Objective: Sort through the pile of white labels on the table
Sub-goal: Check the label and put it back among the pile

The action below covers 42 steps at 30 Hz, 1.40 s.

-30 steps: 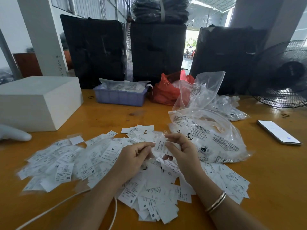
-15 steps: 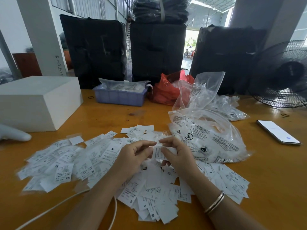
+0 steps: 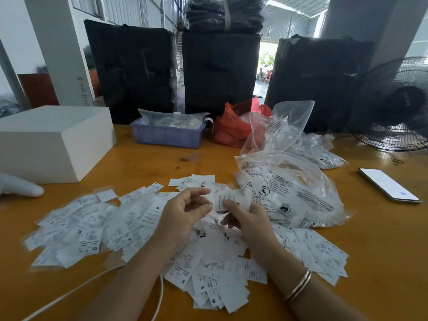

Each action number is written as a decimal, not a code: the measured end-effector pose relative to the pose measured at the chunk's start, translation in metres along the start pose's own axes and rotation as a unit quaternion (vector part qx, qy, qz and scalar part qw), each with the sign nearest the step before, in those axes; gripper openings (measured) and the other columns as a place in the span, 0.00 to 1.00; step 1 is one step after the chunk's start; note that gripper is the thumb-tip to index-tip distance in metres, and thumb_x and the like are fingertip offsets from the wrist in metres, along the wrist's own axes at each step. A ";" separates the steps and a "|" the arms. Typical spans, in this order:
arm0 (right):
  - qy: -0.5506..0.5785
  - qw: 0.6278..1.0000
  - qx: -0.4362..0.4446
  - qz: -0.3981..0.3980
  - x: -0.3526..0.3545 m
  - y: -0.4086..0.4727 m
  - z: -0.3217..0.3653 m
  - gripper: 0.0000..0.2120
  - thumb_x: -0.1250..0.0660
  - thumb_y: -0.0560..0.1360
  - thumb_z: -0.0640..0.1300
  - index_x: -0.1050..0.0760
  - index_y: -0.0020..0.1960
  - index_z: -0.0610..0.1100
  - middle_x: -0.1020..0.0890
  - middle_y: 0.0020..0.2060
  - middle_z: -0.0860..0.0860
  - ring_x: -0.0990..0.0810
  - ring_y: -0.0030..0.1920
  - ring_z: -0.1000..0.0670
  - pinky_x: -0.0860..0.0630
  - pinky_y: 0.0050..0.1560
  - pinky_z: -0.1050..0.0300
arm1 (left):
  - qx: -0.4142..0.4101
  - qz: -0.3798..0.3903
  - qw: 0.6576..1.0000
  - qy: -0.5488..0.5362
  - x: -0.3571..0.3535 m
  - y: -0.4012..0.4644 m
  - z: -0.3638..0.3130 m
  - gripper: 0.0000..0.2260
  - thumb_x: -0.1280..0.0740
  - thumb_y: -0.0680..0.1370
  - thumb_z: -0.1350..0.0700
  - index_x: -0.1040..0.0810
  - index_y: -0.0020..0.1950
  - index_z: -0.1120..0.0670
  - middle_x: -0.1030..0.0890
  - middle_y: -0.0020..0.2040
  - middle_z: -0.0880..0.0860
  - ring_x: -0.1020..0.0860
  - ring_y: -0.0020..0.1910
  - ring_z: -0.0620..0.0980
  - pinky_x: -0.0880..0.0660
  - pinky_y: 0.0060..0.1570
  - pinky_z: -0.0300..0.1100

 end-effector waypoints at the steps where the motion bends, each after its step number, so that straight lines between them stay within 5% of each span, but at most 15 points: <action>1: 0.034 0.999 0.006 -0.015 0.002 0.001 0.001 0.06 0.31 0.74 0.42 0.18 0.40 0.41 0.15 0.35 0.44 0.20 0.30 0.52 0.25 0.31 0.64 | 0.001 -0.003 1.000 -0.008 0.000 0.000 0.000 0.13 0.28 0.72 0.64 0.20 0.51 0.47 0.18 0.37 0.41 0.20 0.40 0.39 0.25 0.42 0.29; 13: 0.006 0.999 -0.037 -0.034 -0.002 -0.003 0.000 0.08 0.29 0.72 0.47 0.20 0.37 0.44 0.17 0.30 0.47 0.22 0.29 0.54 0.26 0.32 0.67 | -0.008 0.000 1.000 0.004 -0.002 -0.001 0.001 0.16 0.28 0.72 0.65 0.18 0.46 0.42 0.16 0.43 0.40 0.19 0.47 0.39 0.26 0.43 0.27; 19: 0.051 0.997 -0.025 -0.047 0.000 -0.003 0.002 0.09 0.30 0.73 0.45 0.17 0.37 0.42 0.19 0.29 0.46 0.21 0.29 0.53 0.26 0.32 0.65 | -0.009 0.010 1.000 0.025 -0.005 -0.003 -0.002 0.17 0.30 0.74 0.64 0.20 0.51 0.41 0.17 0.46 0.38 0.20 0.47 0.36 0.26 0.42 0.26; 26: 0.076 0.996 -0.017 -0.050 -0.001 -0.004 0.004 0.08 0.31 0.74 0.43 0.17 0.37 0.45 0.15 0.38 0.45 0.21 0.30 0.52 0.25 0.32 0.62 | -0.012 0.007 0.999 0.032 -0.005 -0.003 -0.001 0.16 0.30 0.74 0.64 0.20 0.50 0.41 0.17 0.46 0.36 0.20 0.47 0.34 0.26 0.41 0.25; 42: -0.071 0.997 -0.006 -0.017 -0.010 -0.006 0.002 0.05 0.30 0.74 0.41 0.19 0.40 0.41 0.17 0.31 0.50 0.20 0.30 0.55 0.24 0.34 0.62 | -0.061 -0.001 0.993 0.105 -0.005 -0.002 0.005 0.13 0.29 0.73 0.56 0.23 0.52 0.39 0.20 0.42 0.38 0.22 0.42 0.39 0.25 0.42 0.30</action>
Point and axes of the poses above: each hand's wrist, its own y-axis towards the middle knuckle, its own x-axis out of the back of the hand, z = x × y, the point moved 2 cm from there along y, towards the middle knuckle
